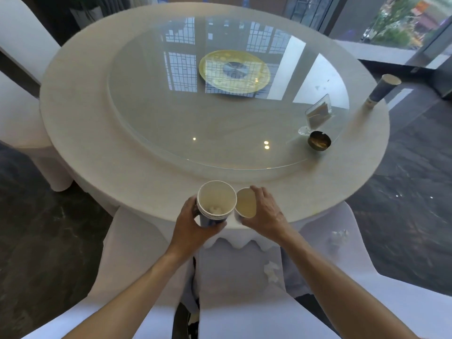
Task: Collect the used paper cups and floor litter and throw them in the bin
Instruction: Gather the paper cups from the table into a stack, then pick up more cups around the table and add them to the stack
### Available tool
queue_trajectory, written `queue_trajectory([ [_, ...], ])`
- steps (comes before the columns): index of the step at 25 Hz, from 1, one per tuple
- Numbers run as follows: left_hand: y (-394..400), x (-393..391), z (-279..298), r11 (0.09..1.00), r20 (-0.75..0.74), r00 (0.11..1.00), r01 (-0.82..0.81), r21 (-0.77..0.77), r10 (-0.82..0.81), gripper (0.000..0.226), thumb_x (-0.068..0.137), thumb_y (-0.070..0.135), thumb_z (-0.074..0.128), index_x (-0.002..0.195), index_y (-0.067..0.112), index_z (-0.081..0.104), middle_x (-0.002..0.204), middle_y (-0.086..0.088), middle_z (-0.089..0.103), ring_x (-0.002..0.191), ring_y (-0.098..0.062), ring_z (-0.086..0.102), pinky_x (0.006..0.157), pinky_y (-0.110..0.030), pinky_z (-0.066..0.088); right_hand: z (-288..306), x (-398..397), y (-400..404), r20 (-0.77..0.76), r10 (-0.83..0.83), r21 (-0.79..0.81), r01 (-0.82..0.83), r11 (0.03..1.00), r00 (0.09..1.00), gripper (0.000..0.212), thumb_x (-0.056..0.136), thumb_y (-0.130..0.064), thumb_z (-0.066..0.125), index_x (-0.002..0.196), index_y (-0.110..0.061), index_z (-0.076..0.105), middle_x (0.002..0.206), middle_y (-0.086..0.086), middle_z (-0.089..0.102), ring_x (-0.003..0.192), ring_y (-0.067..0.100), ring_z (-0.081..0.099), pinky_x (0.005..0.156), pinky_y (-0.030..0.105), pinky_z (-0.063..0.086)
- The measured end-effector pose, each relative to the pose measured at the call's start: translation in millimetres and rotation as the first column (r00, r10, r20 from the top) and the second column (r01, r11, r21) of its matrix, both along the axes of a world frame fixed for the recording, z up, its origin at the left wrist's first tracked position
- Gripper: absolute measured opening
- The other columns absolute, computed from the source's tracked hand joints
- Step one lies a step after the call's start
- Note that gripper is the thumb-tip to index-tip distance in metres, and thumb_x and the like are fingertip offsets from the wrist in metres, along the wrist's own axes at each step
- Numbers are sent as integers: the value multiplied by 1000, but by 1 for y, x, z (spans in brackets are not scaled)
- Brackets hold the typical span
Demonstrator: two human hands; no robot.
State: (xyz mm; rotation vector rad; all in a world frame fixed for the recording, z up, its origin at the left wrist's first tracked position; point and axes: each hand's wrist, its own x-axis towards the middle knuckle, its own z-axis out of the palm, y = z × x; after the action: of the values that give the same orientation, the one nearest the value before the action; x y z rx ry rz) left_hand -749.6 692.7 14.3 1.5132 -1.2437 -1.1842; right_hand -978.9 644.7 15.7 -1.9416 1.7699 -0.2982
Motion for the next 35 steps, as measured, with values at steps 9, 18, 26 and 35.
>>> queue_trajectory([
  [9,-2,-82,40,995,-234,969,54,-88,-74,78,54,38,93,124,26,63,116,4,75,106,-18,73,86,-30,60,-2,-69,88,116,-181,165,161,973,977,107,74,-33,86,159,-12,24,147,8,40,132,27,48,99,27,40],
  [18,48,-187,49,982,-172,967,189,3,-186,67,72,10,92,131,13,59,113,2,73,99,-19,74,68,-20,60,8,-133,166,521,-379,286,262,922,765,112,67,-36,94,151,-24,21,116,-23,58,100,-7,64,77,12,52],
  [26,130,-244,29,955,-110,956,281,93,-271,78,65,27,93,133,19,56,121,-1,73,110,-17,72,85,-28,60,19,-193,203,654,-287,200,206,958,700,82,69,-20,94,134,-27,44,122,-7,67,107,1,68,86,25,59],
  [35,152,-233,2,914,29,932,346,212,-360,73,70,16,91,134,23,56,126,3,68,116,-18,68,91,-31,61,15,-202,194,647,-242,260,89,961,723,98,69,-17,93,148,-20,34,123,-11,64,118,11,63,96,29,56],
])
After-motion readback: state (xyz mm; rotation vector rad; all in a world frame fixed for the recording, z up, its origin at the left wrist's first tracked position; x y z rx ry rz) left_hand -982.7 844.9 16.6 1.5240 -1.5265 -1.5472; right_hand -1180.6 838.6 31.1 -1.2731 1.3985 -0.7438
